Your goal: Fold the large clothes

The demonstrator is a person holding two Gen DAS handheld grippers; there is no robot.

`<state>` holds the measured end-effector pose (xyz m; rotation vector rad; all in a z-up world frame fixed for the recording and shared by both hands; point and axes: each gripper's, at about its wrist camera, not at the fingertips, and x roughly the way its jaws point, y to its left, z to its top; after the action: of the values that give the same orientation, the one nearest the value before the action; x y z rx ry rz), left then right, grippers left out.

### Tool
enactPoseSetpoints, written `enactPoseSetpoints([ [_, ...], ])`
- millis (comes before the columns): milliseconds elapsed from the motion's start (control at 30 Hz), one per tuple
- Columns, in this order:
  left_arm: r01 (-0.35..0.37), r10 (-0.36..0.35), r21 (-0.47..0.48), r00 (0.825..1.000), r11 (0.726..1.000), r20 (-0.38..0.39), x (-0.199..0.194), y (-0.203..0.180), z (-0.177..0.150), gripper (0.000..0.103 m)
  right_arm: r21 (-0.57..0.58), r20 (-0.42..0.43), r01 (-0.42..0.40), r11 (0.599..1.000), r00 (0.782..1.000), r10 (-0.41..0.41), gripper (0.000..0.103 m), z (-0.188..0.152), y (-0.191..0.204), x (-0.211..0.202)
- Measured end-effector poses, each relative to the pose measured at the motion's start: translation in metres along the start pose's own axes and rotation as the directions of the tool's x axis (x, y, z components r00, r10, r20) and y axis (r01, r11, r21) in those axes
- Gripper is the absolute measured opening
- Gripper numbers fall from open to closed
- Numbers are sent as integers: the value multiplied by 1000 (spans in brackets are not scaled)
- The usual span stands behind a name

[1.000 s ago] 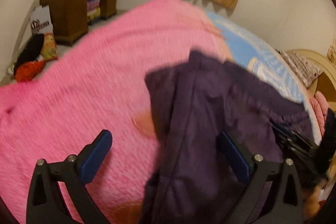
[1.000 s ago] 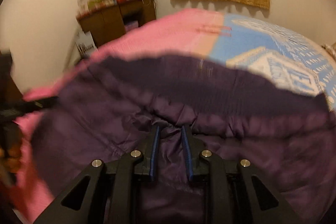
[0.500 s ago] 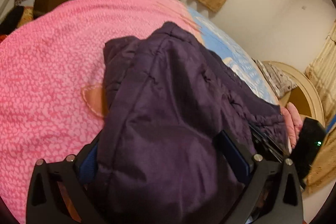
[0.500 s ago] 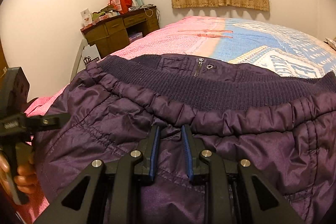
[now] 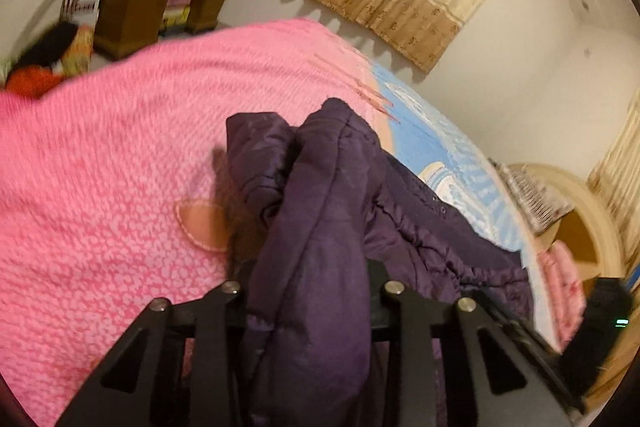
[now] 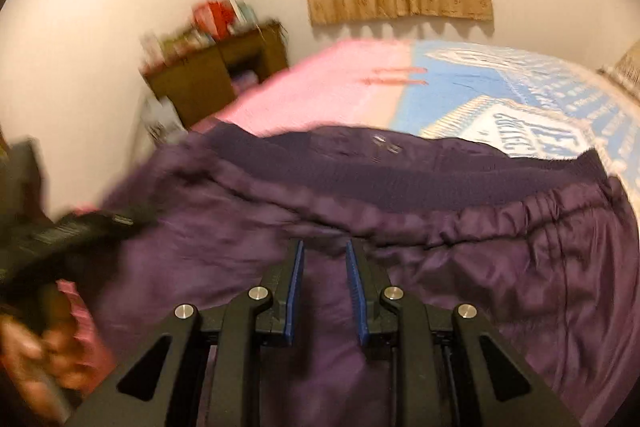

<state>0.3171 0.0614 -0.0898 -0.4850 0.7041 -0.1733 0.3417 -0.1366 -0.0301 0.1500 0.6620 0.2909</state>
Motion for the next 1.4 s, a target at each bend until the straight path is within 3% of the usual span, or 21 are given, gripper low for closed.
enactPoseSetpoints([
  [100,-24,22,54,999,998,36,-2,-18,4,30,37,-11,-2,999,1000,2,23,-13,2,-7],
  [167,-19,14,91,998,996,58,-10,-27,4,28,70,-89,5,998,996,1,23,-34,-5,13],
  [233,-21,10,142,997,990,75,-16,-42,5,27,91,-45,-28,995,998,32,23,-45,-12,16],
  [333,-57,30,250,994,967,109,-22,-71,8,26,169,-67,-82,982,993,94,23,-39,-25,15],
  [400,-77,38,323,991,943,127,-28,-94,5,25,215,-65,-109,970,990,126,23,-37,-33,7],
  [500,-94,31,420,988,903,153,-36,-128,-6,25,342,40,-184,922,983,181,23,-40,-58,-21],
  [633,-85,2,524,988,848,156,-40,-173,-27,23,420,129,-204,884,978,164,23,-47,-100,-61],
  [733,-55,-30,602,991,796,131,-31,-209,-47,19,476,192,-205,855,973,127,23,-59,-141,-94],
  [900,-9,-35,677,998,736,51,0,-244,-84,12,545,220,-205,813,971,98,23,-81,-186,-118],
  [1000,38,-28,696,999,717,-26,25,-246,-108,11,570,245,-269,776,957,152,23,-90,-201,-125],
  [1033,42,-24,702,999,711,-35,29,-245,-115,11,564,249,-273,779,956,155,24,-89,-202,-127],
  [1067,28,-14,726,1000,687,-25,33,-243,-123,11,551,256,-277,787,954,156,24,-87,-203,-130],
  [1133,15,-15,748,1000,663,-6,33,-241,-130,11,539,282,-312,783,942,181,31,-80,-203,-137],
  [1167,19,-24,748,1000,663,-4,31,-243,-132,11,536,295,-341,772,933,207,48,-74,-204,-139],
  [1200,26,-32,745,999,667,-6,29,-242,-131,11,532,303,-369,762,923,236,73,-70,-206,-142],
  [1267,45,-53,737,999,674,-12,24,-239,-126,11,498,323,-442,746,893,313,89,-51,-203,-140],
  [1300,52,-63,738,998,673,-12,24,-240,-126,11,465,315,-484,741,873,373,89,-39,-199,-135],
  [1333,59,-70,740,997,670,-16,22,-239,-127,11,439,271,-497,749,868,416,89,-27,-193,-125],
  [1400,76,-89,743,996,665,-23,15,-231,-129,11,420,176,-448,789,893,413,89,-13,-185,-107],
])
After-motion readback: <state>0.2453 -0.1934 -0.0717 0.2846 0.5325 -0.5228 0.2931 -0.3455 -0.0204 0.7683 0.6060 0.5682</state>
